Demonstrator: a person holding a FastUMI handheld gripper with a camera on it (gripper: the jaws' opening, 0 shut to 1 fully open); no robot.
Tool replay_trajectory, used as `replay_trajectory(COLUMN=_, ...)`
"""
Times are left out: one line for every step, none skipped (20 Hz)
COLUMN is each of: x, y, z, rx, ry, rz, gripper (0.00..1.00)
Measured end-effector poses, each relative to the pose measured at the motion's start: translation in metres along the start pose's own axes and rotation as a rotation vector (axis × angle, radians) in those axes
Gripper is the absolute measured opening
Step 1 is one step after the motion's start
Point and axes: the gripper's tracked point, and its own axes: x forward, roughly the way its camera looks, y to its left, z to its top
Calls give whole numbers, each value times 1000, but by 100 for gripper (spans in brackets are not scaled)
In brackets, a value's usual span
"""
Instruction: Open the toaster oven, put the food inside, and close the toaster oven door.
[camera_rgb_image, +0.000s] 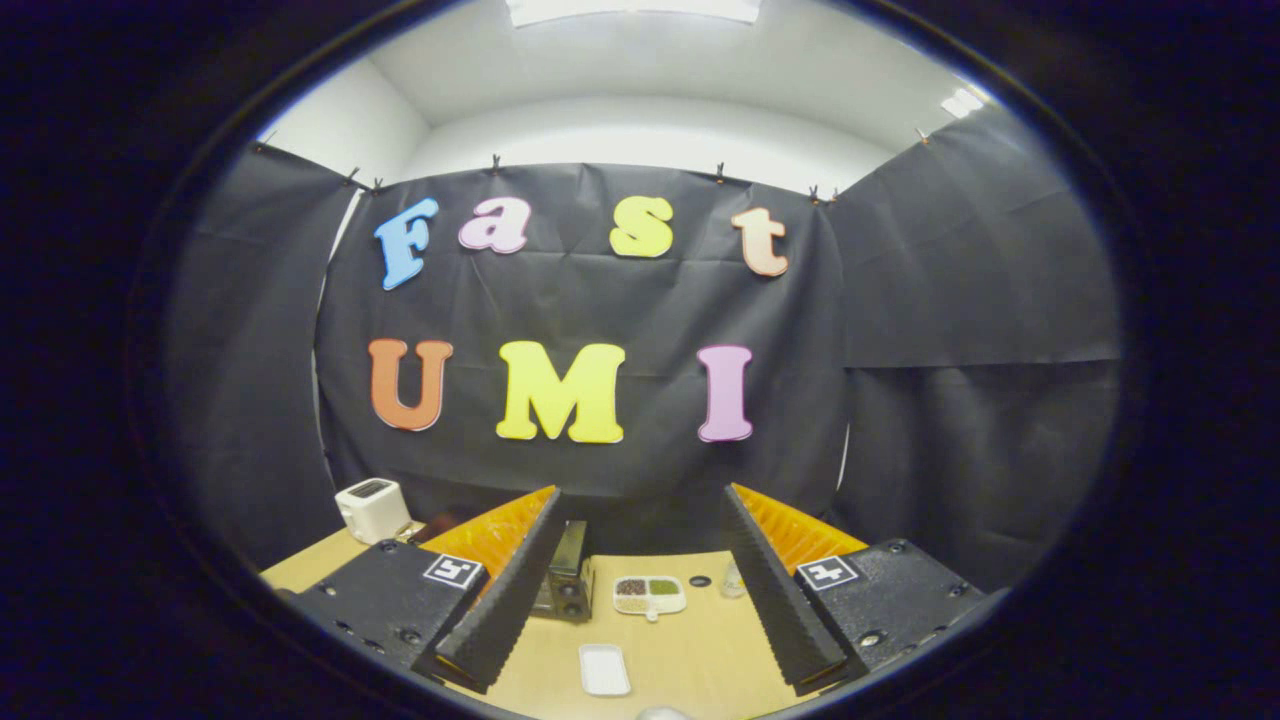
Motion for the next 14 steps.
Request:
replay_trajectory(x=0, y=1, z=0, rx=4, ry=2, rz=15, gripper=99)
replay_trajectory(x=0, y=2, z=1, rx=12, ry=3, rz=27, gripper=99)
replay_trajectory(x=1, y=5, z=0, rx=19, ry=6, rz=42, gripper=99)
replay_trajectory(x=1, y=7, z=-1, rx=20, ry=12, rz=53, gripper=99)
replay_trajectory(x=1, y=9, z=-4, rx=18, ry=24, rz=63, gripper=99)
replay_trajectory(x=-2, y=10, z=-6, rx=13, ry=34, rz=75, gripper=99)
replay_trajectory(x=-2, y=12, z=-5, rx=18, ry=31, rz=82, gripper=100)
replay_trajectory(x=-2, y=12, z=-3, rx=24, ry=29, rz=85, gripper=99)
replay_trajectory(x=-2, y=11, z=-3, rx=25, ry=27, rz=85, gripper=99)
replay_trajectory(x=-2, y=9, z=-3, rx=25, ry=26, rz=82, gripper=99)
replay_trajectory(x=-2, y=10, z=-5, rx=23, ry=35, rz=85, gripper=99)
replay_trajectory(x=-2, y=11, z=-6, rx=23, ry=41, rz=87, gripper=99)
replay_trajectory(x=-3, y=10, z=-5, rx=29, ry=43, rz=90, gripper=99)
replay_trajectory(x=-3, y=11, z=-4, rx=35, ry=39, rz=94, gripper=99)
